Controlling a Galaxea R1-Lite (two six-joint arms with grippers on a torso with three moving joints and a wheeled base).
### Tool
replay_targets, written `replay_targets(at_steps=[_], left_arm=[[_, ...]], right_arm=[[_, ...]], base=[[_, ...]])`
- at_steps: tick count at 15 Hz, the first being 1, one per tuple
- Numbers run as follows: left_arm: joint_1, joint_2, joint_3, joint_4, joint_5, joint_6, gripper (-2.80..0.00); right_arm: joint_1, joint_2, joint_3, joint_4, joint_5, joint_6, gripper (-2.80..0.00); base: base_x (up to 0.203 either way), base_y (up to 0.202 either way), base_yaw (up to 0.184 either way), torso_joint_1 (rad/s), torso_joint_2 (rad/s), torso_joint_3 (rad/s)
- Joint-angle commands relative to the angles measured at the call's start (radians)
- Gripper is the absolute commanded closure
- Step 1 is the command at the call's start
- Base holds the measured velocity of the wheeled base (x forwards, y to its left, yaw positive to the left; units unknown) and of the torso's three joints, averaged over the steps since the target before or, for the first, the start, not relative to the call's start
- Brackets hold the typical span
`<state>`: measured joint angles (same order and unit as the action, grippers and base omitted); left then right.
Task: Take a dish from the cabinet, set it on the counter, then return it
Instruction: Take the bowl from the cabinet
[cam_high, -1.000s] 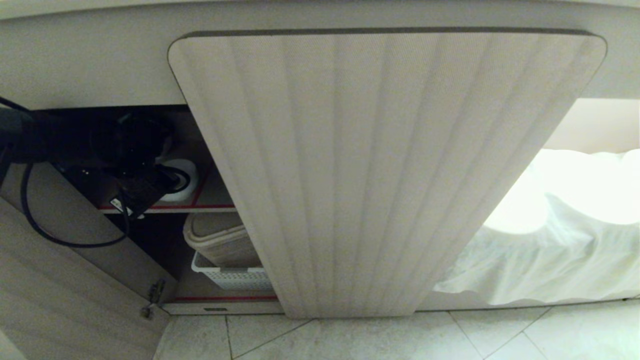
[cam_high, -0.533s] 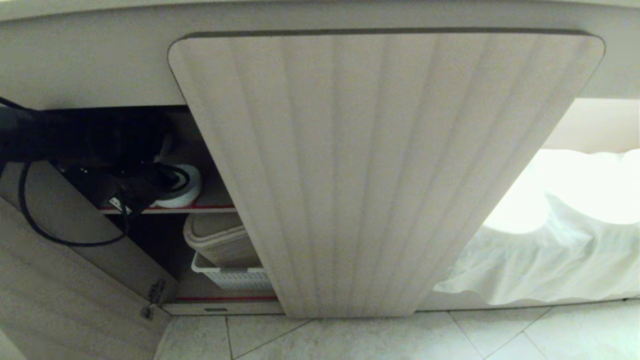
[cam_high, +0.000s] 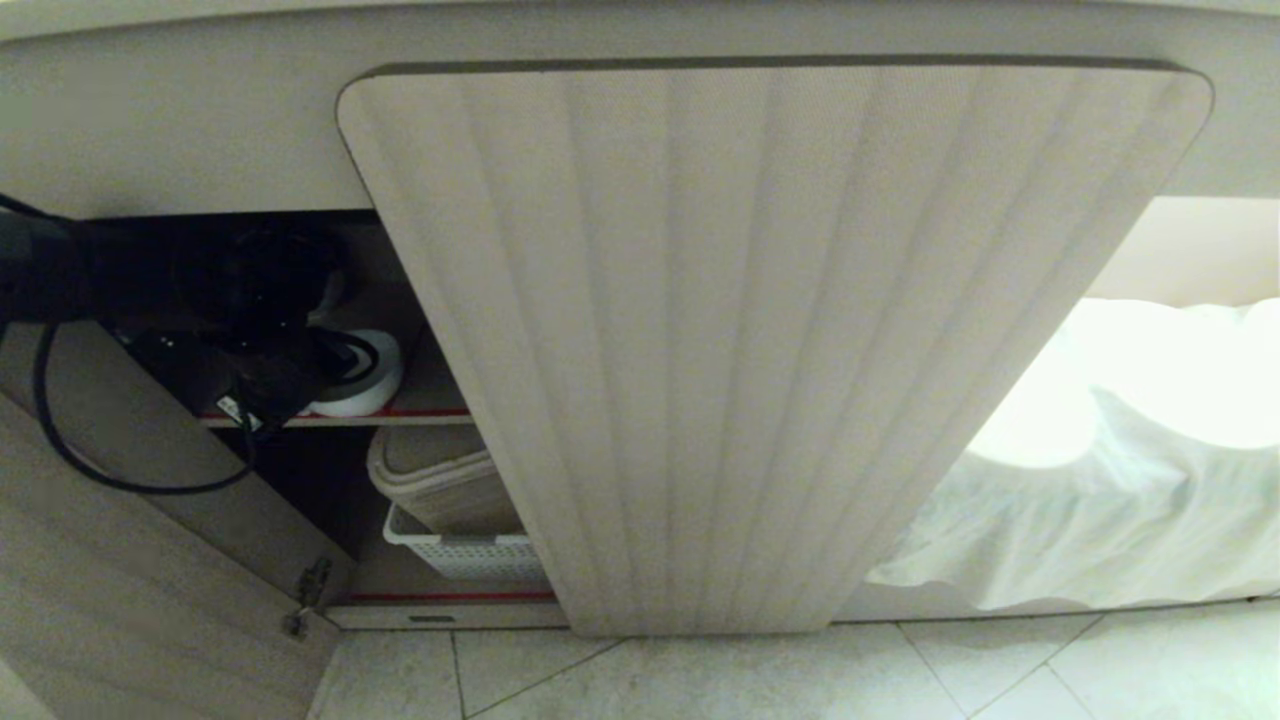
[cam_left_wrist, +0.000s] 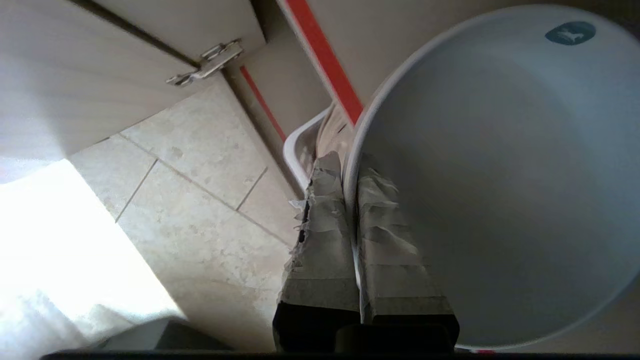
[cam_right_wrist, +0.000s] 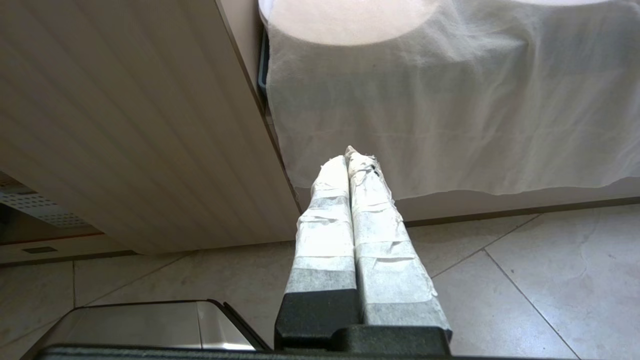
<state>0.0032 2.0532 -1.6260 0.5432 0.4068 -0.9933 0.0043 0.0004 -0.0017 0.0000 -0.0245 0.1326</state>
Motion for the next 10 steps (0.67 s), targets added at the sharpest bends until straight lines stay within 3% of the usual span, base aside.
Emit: replay_targets(at_steps=[1,10], left_arm=[[0.000,-0.002,0.000,0.027,0.003,-0.023,0.00],[-0.022,-0.021,0.016,0.047,0.003,-0.062,0.00]], right_arm=[[0.000,0.000,0.000,0.000,0.000,0.001,0.00],[0.000,0.000,0.000,0.000,0.000,0.001,0.00]], base=[[0.000,0.000,0.000,0.000,0.00,0.000],[0.000,0.000,0.000,0.000,0.00,0.000]])
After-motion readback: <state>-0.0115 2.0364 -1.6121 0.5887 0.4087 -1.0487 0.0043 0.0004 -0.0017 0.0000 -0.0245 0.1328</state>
